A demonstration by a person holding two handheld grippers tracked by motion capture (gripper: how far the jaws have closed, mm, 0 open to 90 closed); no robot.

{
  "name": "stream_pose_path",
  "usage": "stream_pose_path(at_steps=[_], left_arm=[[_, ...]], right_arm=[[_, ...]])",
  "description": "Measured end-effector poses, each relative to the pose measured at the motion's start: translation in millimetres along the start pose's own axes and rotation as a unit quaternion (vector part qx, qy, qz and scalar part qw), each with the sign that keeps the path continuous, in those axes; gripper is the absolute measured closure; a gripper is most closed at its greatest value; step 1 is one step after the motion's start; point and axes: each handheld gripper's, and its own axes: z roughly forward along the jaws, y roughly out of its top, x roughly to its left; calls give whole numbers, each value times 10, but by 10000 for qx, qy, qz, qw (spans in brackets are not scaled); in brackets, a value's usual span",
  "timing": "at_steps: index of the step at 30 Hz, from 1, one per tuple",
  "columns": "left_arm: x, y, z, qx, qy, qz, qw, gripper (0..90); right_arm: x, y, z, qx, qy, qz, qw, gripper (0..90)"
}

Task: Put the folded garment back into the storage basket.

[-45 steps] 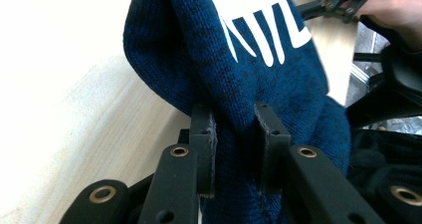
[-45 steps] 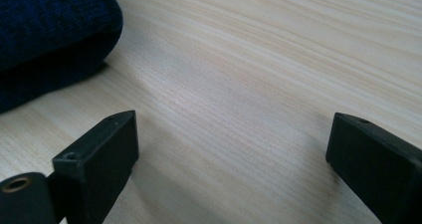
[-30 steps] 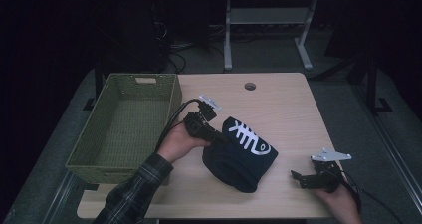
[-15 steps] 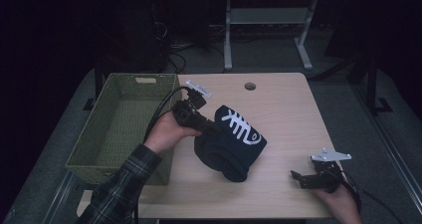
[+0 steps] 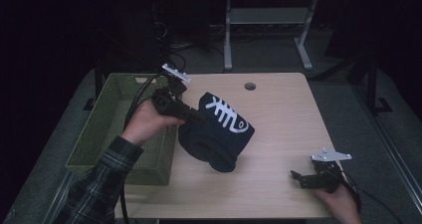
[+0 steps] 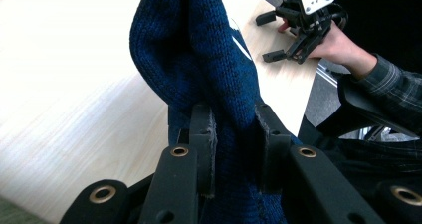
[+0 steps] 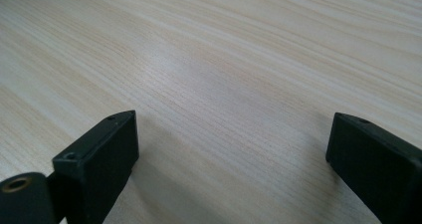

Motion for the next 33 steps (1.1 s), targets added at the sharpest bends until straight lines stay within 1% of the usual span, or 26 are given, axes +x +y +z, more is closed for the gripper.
stream_pose_path(at_steps=[6,8,11,14,17,23,27,33], left_arm=[[45,-39,-216,-40,121,-76,9999,743],[56,-57,-296,-84,164,-144,9997,743],[84,-82,-417,-130,175,-175,9996,742],[106,-111,-547,-191,250,-232,9992,743],[129,-149,-690,-268,367,-291,9985,743],[158,-240,-930,-399,524,-431,9969,743],[181,-316,-1107,-500,639,-519,9953,743],[242,-440,-1304,-573,737,-673,9934,743]], right_arm=[[0,0,0,0,1,0,10000,59],[0,0,0,0,0,-1,10000,59],[0,0,0,0,0,1,10000,60],[0,0,0,0,-1,2,10000,60],[0,0,0,-1,-1,2,10000,60],[0,0,0,-1,-1,2,10000,60],[0,0,0,-2,-1,2,10000,60],[0,0,0,-2,-2,2,10000,60]])
